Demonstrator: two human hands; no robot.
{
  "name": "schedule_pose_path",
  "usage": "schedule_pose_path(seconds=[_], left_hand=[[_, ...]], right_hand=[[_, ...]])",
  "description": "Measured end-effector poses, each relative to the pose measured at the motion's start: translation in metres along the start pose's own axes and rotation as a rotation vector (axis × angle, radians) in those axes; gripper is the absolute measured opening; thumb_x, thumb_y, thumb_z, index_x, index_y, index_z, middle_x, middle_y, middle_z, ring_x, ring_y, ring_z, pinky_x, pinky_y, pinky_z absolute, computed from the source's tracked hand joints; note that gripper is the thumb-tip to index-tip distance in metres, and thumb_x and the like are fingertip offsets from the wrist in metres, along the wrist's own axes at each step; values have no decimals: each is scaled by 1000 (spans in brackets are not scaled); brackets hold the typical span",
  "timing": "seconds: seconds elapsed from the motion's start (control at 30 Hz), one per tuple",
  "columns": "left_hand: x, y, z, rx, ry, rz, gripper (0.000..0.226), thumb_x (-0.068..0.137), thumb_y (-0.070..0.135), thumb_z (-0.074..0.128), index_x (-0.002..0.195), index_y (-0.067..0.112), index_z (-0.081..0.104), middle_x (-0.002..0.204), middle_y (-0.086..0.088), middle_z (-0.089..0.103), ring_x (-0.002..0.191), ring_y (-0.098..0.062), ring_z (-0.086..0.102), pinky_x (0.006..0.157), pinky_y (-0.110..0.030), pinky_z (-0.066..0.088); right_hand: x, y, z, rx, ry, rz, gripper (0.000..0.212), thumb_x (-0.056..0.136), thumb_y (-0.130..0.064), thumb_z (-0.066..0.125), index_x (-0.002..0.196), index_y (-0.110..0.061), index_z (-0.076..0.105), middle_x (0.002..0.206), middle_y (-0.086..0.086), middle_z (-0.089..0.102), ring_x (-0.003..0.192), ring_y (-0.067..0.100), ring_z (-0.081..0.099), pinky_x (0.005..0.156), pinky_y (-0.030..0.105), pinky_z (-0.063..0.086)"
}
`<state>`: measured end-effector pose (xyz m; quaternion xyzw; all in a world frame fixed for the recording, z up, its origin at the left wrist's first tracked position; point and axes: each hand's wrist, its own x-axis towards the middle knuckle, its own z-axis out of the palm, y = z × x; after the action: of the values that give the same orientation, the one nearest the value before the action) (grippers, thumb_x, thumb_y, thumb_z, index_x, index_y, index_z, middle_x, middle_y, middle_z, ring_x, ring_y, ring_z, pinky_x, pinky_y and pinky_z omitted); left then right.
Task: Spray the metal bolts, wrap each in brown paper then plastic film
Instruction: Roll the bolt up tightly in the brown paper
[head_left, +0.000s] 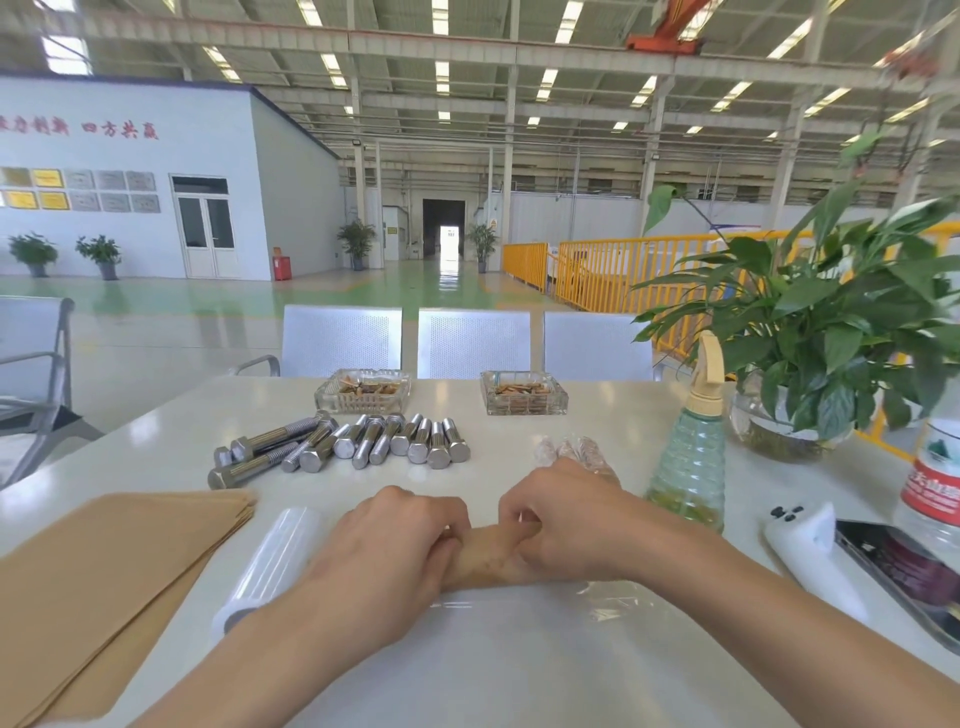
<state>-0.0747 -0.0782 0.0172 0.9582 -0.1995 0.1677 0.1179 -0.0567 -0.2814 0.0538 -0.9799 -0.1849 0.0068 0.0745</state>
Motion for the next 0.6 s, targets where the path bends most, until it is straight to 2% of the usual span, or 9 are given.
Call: schedule_pose_path(seconds=[0.1, 0.2, 0.3, 0.4, 0.5, 0.6], left_hand=[[9, -4, -2, -34, -43, -4, 21, 96, 28, 49, 111, 39, 59, 87, 9, 68, 89, -19, 61, 77, -36, 53], [18, -7, 0, -48, -73, 0, 30, 94, 25, 50, 120, 41, 53, 89, 11, 69, 92, -18, 58, 82, -36, 52], [22, -11, 0, -80, -101, -1, 39, 94, 20, 51, 125, 43, 49, 91, 14, 67, 94, -14, 55, 87, -36, 51], [24, -17, -5, -94, -101, 6, 36, 92, 16, 53, 118, 40, 52, 103, 15, 65, 94, -12, 57, 88, -34, 51], [26, -19, -7, 72, -71, 113, 27, 93, 20, 57, 112, 38, 62, 117, 15, 51, 111, -13, 49, 94, -29, 42], [29, -16, -8, 219, -60, 216, 23, 93, 37, 59, 116, 38, 63, 121, 14, 45, 117, -14, 40, 87, -26, 29]], right_hand=[[5, 1, 4, 24, 15, -1, 27, 88, -17, 52, 91, -39, 66, 100, -4, 64, 105, 20, 58, 77, 33, 50], [11, 2, 9, 39, 7, 27, 28, 88, -18, 56, 106, -36, 67, 111, -1, 64, 109, 24, 60, 85, 37, 55], [17, 3, 13, 20, 6, 57, 29, 87, -21, 59, 111, -36, 62, 114, -1, 62, 113, 24, 56, 91, 40, 52], [21, 6, 18, 17, 12, 79, 33, 87, -25, 61, 116, -40, 57, 115, -2, 60, 116, 21, 53, 87, 37, 48], [23, 9, 20, 9, 46, 77, 38, 87, -31, 63, 122, -41, 49, 116, -5, 62, 118, 22, 53, 87, 37, 44], [22, 9, 19, -92, 137, 67, 52, 84, -38, 70, 127, -35, 41, 122, -5, 56, 121, 23, 47, 98, 42, 39]])
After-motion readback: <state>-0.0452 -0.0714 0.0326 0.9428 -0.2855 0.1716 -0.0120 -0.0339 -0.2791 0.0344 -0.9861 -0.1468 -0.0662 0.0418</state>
